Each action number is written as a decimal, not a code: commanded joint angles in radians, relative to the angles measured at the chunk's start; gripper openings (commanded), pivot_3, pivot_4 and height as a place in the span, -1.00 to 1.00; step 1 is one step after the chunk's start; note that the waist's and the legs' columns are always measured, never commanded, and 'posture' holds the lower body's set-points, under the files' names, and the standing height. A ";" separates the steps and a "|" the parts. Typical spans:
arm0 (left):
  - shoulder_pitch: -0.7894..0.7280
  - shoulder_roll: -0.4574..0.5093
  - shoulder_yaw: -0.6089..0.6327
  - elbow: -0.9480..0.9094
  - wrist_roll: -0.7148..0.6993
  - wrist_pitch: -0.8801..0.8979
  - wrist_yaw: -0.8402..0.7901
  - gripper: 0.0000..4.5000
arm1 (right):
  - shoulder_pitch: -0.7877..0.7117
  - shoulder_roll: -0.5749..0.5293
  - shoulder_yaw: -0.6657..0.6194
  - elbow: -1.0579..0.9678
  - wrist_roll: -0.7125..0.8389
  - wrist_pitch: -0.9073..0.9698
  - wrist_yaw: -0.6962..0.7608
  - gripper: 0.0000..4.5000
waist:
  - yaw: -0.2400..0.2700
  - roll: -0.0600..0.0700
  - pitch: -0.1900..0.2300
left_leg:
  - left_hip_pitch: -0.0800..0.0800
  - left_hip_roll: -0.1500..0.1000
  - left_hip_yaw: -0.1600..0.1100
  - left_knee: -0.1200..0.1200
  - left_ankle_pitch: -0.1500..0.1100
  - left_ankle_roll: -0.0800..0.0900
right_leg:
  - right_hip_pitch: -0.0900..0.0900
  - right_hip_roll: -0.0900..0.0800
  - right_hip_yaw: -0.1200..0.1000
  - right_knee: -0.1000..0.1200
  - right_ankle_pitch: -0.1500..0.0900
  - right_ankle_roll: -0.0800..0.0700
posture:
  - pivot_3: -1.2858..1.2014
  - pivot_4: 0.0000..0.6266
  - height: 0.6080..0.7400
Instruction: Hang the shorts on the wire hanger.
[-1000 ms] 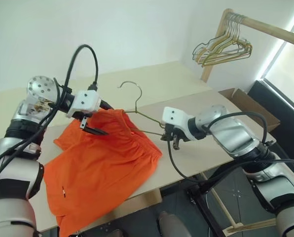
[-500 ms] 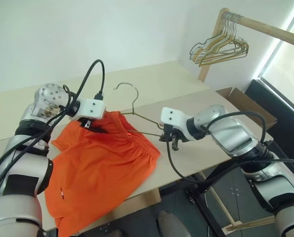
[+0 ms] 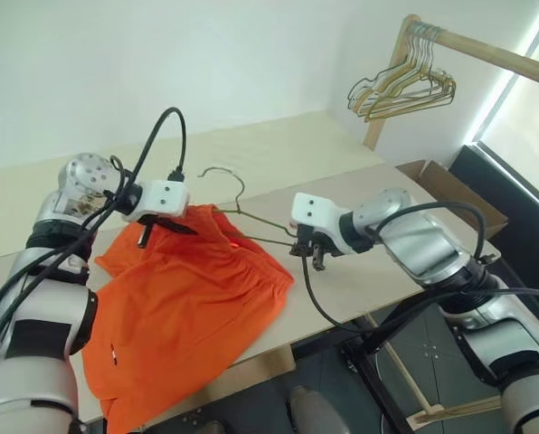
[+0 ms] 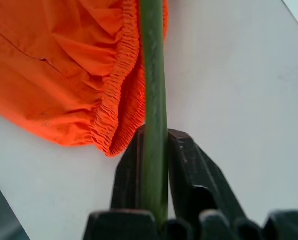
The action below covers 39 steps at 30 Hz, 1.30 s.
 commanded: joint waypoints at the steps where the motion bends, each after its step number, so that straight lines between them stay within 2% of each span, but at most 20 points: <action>1: 0.001 0.000 0.047 -0.057 -0.045 0.035 -0.018 -1.00 | -0.013 0.001 -0.034 -0.020 -0.021 -0.013 -0.038 -0.21 | 0.000 0.000 0.000 | 0.000 0.000 0.000 0.000 0.000 0.000 | 0.000 0.000 0.000 0.000 0.000 0.000 | -0.19 -1.00 1.00; 9: 0.089 0.037 0.094 -0.171 -0.068 0.171 -0.014 -1.00 | 0.068 -0.137 -0.281 -0.123 0.051 0.103 -0.074 0.99 | 0.005 0.000 0.000 | -0.001 0.000 -0.001 0.000 0.000 0.000 | 0.000 -0.001 0.000 0.000 0.000 0.000 | -0.19 -1.00 1.00; 14: 0.133 0.056 0.130 -0.239 -0.097 0.282 -0.012 -1.00 | 0.139 -0.214 -0.460 -0.211 0.129 0.201 -0.093 0.99 | 0.003 0.000 0.000 | 0.000 0.000 -0.001 0.000 0.000 0.000 | 0.000 -0.001 0.000 -0.001 0.000 0.000 | -0.19 -0.95 1.00; 17: 0.154 0.060 0.142 -0.267 -0.111 0.339 -0.001 -1.00 | 0.227 -0.235 -0.620 -0.269 0.232 0.287 -0.076 0.99 | 0.003 0.000 0.000 | 0.000 0.000 -0.001 0.000 0.000 0.000 | 0.001 0.000 0.000 -0.001 0.000 0.000 | -0.19 -0.92 1.00; 19: 0.165 0.058 0.148 -0.282 -0.115 0.364 0.004 -1.00 | 0.310 -0.242 -0.695 -0.310 0.295 0.312 -0.059 0.99 | 0.005 0.000 0.000 | 0.000 0.001 -0.001 0.000 0.000 0.000 | 0.002 0.000 0.000 -0.001 0.000 0.000 | -0.19 -0.91 1.00; 22: 0.173 0.053 0.153 -0.298 -0.116 0.389 0.012 -1.00 | 0.408 -0.193 -0.762 -0.359 0.391 0.377 -0.075 0.99 | 0.005 0.000 0.000 | 0.000 0.001 -0.001 0.000 -0.001 0.001 | 0.003 0.000 0.000 -0.001 0.000 0.000 | -0.19 -0.90 1.00; 25: 0.161 0.041 0.159 -0.309 -0.128 0.436 0.008 -1.00 | 0.546 0.009 -0.734 -0.377 0.437 0.368 -0.179 0.99 | 0.002 -0.003 -0.002 | 0.003 0.002 -0.001 0.000 -0.001 0.001 | 0.005 0.001 0.000 -0.002 0.000 0.000 | -0.20 -0.90 1.00; 30: 0.142 0.039 0.153 -0.315 -0.136 0.463 0.000 -1.00 | 0.614 0.272 -0.608 -0.296 0.408 0.301 -0.355 0.99 | -0.001 -0.001 -0.002 | 0.006 0.002 0.000 -0.001 -0.001 0.002 | 0.007 0.001 0.002 -0.001 0.000 0.001 | -0.20 -0.91 1.00; 34: 0.136 0.041 0.149 -0.318 -0.134 0.466 -0.006 -1.00 | 0.610 0.356 -0.550 -0.189 0.394 0.233 -0.403 0.99 | 0.002 -0.001 -0.002 | 0.006 0.002 0.000 -0.001 -0.001 0.002 | 0.007 0.001 0.002 -0.001 0.000 0.001 | -0.19 -0.91 1.00; 39: 0.140 0.052 0.149 -0.335 -0.130 0.463 -0.014 -1.00 | 0.588 0.372 -0.455 -0.114 0.409 0.175 -0.366 0.99 | 0.007 -0.001 -0.002 | 0.006 0.000 -0.001 -0.001 -0.001 0.002 | 0.007 0.000 0.001 -0.002 0.001 0.002 | -0.17 -0.92 1.00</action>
